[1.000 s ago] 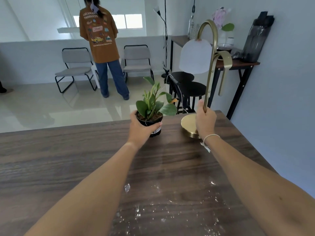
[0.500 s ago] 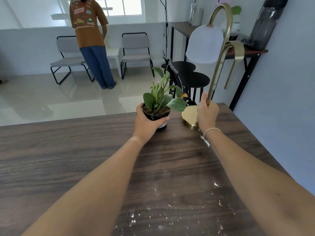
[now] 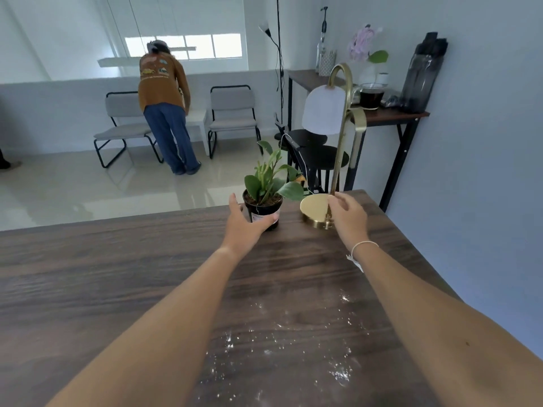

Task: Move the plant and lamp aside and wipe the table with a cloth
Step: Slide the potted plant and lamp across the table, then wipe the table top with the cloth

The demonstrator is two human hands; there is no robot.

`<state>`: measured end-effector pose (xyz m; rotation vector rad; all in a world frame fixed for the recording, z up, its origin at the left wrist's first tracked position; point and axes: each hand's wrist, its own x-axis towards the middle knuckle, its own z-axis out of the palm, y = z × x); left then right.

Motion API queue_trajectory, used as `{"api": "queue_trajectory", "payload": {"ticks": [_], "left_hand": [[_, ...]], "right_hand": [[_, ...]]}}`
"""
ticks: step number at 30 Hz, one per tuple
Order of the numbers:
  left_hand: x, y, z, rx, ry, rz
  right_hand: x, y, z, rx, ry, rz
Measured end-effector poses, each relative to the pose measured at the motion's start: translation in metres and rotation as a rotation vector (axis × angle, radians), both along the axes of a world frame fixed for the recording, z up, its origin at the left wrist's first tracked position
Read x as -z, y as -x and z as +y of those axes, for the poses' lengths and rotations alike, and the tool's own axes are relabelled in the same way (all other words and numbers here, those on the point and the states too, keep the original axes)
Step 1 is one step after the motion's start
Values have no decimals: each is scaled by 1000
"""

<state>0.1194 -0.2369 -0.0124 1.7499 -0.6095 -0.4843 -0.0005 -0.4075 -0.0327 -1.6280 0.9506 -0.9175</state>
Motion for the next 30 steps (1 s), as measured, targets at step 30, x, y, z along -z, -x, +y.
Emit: {"api": "queue_trajectory", "payload": {"ticks": [30], "left_hand": [[-30, 221, 144, 124, -63, -132]], "right_hand": [[-27, 249, 140, -139, 236, 271]]}}
